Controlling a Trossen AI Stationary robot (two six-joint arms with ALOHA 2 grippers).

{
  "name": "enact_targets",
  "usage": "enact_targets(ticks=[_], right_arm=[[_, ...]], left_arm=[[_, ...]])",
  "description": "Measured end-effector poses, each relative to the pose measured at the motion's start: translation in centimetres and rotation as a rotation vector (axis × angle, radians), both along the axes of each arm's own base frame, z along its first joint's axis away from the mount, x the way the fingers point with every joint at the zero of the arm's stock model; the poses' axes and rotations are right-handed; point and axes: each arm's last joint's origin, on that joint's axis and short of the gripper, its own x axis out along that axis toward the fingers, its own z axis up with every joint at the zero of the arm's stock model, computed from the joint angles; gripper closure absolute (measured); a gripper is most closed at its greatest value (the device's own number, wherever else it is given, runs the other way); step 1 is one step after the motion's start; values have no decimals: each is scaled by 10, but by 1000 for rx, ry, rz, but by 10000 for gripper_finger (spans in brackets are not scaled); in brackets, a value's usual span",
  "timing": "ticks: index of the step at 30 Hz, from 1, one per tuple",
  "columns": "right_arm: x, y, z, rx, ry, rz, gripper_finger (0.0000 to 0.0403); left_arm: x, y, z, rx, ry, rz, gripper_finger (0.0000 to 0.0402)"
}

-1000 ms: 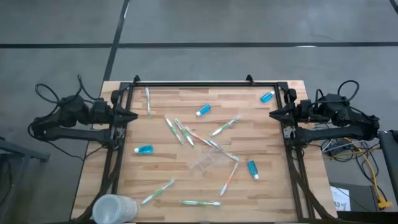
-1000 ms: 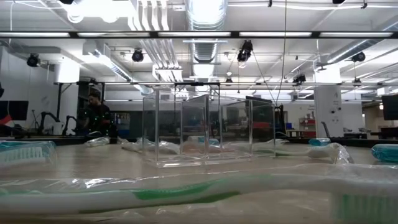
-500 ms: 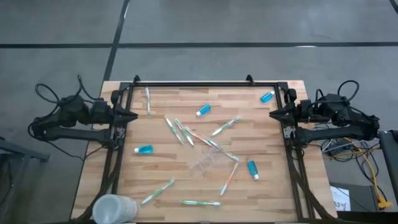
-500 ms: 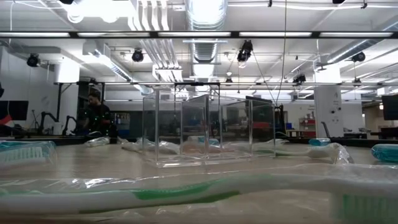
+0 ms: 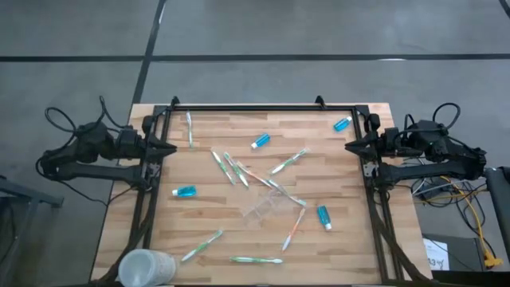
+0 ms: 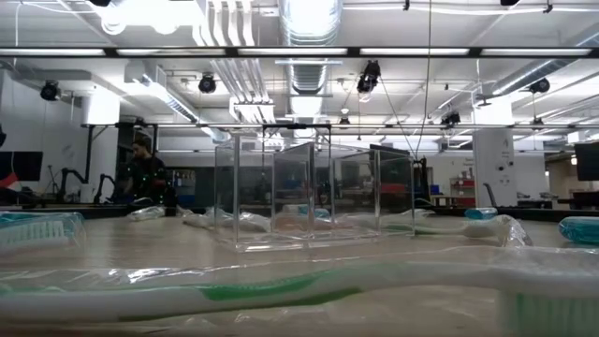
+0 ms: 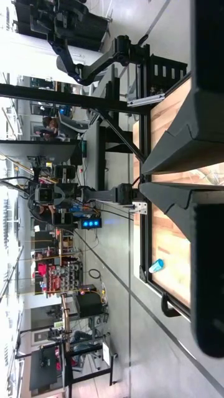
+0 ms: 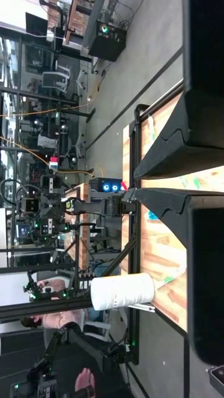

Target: Pick & Place toothbrushing station

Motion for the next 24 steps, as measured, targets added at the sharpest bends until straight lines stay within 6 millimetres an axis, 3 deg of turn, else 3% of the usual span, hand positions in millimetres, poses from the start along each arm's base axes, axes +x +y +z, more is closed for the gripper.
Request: enact_targets(ticks=[24], right_arm=[[0, 0, 0, 0, 0, 0, 369]], left_arm=[[0, 0, 2, -28, -19, 1, 362]])
